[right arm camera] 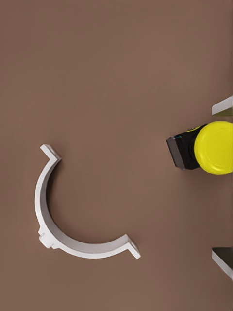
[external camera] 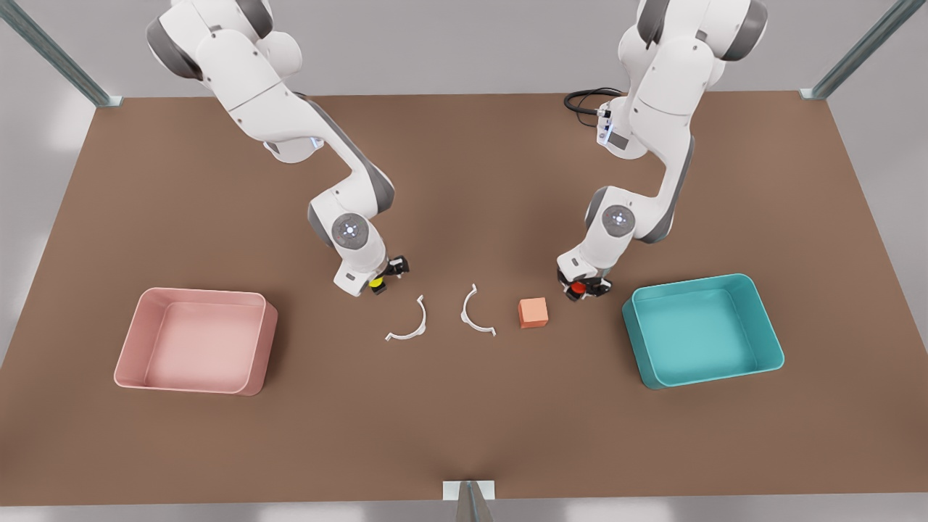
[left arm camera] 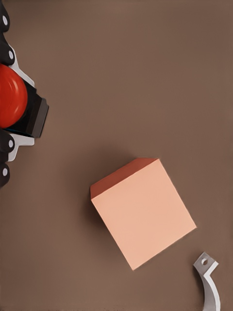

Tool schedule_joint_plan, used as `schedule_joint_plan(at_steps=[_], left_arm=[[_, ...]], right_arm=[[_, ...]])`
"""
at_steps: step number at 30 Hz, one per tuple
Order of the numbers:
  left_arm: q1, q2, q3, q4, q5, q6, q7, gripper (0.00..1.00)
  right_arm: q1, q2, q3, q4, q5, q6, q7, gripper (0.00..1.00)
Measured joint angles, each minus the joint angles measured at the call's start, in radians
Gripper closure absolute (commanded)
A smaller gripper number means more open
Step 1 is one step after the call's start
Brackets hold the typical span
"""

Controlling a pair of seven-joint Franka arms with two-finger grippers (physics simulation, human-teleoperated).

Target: Place the red button in the blue storage box with the left arm, and place the yellow button in the pink storage box with the right arm

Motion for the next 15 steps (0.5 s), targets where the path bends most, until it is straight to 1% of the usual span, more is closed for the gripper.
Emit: schedule_joint_plan(at_steps=[3,5,8,10,11,12,15], left_arm=[[0.054,-0.133,0.003,0.044,0.001,-0.053,0.0,0.55],[0.166,-0.194,0.004,0.135,0.002,-0.155,0.019,0.55],[0.374,-0.192,0.004,0.213,-0.011,-0.283,0.085,0.55],[0.456,-0.152,0.004,0.252,-0.022,-0.339,0.14,0.53],[0.472,-0.131,0.004,0.26,-0.026,-0.361,0.167,0.31],[0.48,-0.101,0.004,0.275,-0.035,-0.381,0.197,0.0],[0.485,-0.057,0.003,0.299,-0.061,-0.424,0.289,0.0]], right_arm=[[-0.014,0.001,0.0,-0.047,-0.023,0.044,0.013,0.0],[-0.017,0.001,0.0,-0.063,-0.034,0.068,0.021,0.0],[-0.02,0.014,-0.001,-0.068,-0.042,0.101,0.03,0.0],[-0.023,0.028,-0.001,-0.07,-0.053,0.124,0.036,0.0],[-0.029,0.033,-0.002,-0.071,-0.057,0.135,0.038,0.0],[-0.038,0.037,-0.003,-0.077,-0.06,0.148,0.04,0.0],[-0.048,0.058,-0.003,-0.089,-0.076,0.188,0.046,0.0]])
